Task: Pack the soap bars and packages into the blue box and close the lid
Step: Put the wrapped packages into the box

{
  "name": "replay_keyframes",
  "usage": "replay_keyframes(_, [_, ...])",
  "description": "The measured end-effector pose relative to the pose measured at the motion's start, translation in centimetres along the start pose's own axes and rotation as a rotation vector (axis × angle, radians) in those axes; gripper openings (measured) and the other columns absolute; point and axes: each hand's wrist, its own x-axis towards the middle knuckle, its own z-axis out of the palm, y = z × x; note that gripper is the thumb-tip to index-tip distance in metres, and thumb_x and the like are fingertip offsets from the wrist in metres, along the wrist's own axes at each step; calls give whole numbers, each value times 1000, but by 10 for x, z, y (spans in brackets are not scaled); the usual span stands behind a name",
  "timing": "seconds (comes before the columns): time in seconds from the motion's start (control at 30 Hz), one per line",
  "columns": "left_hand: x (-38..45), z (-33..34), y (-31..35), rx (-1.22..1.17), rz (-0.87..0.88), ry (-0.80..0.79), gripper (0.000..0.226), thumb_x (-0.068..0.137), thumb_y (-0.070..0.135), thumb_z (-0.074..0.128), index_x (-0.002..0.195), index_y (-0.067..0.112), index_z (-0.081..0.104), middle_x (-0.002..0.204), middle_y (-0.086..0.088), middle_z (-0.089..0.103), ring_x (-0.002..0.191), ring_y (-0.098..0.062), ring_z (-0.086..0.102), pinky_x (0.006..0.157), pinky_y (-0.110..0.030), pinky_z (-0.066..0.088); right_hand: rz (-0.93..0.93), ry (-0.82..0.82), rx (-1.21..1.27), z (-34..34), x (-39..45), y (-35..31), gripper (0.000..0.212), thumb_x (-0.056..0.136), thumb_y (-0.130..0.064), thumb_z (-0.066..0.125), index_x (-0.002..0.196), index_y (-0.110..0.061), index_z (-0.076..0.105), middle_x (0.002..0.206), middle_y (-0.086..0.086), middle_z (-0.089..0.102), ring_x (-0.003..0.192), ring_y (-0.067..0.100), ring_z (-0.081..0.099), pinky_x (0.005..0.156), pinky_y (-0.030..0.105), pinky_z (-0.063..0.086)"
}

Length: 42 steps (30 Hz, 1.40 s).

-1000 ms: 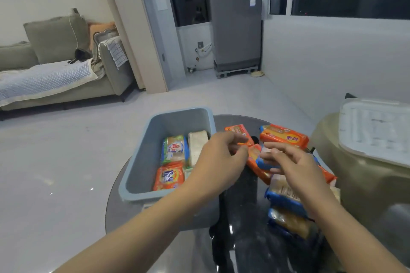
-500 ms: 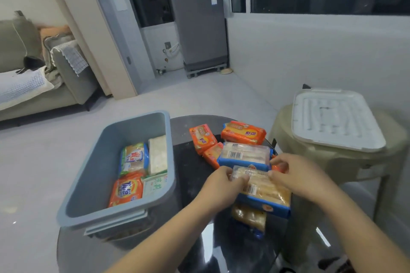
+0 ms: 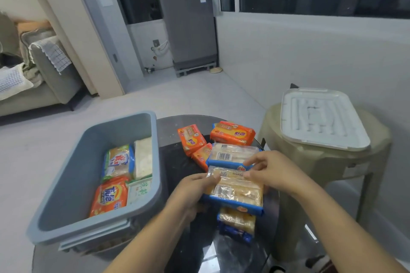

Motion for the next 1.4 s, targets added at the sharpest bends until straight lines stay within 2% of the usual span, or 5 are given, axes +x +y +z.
replay_keyframes(0.2, [-1, -5, -8, -42, -13, -10, 39, 81, 31, 70, 111, 8, 62, 88, -3, 76, 75, -14, 68, 67, -29, 43, 34, 287, -43, 3, 31, 2, 23, 78, -33, 71, 95, -33, 56, 100, -6, 59, 80, 14, 63, 57, 32, 59])
replay_keyframes(0.5, [-2, -12, -15, -202, 43, 105, 32, 83, 21, 68, 107, 0, 66, 92, -13, 76, 80, -23, 70, 78, -35, 51, 173, 28, -223, -10, 57, 9, 55, 67, -53, 74, 105, -20, 51, 111, 3, 58, 95, 20, 57, 80, 33, 51])
replay_keyframes(0.97, [-14, -8, -19, -224, 81, 150, 34, 84, 18, 67, 111, -2, 63, 102, -20, 73, 94, -33, 68, 92, -45, 50, 22, 54, -83, 0, 48, -5, 38, 69, -16, 78, 66, -19, 41, 83, -3, 62, 75, 11, 57, 53, 21, 41])
replay_keyframes(1.2, [-24, -4, -12, -222, 87, 159, 35, 87, 23, 65, 115, 4, 59, 100, -14, 74, 82, -23, 72, 69, -33, 57, 53, 112, 129, -14, 43, -3, 36, 75, -18, 76, 64, -18, 42, 86, -2, 67, 76, 12, 65, 45, 17, 44])
replay_keyframes(1.4, [-39, 10, -1, -268, 123, 151, 40, 88, 24, 64, 124, 15, 50, 104, -13, 72, 83, -26, 73, 60, -36, 59, -11, 347, 360, -34, 22, -6, 35, 76, -23, 75, 67, -14, 43, 91, 15, 66, 79, 30, 67, 60, 42, 50])
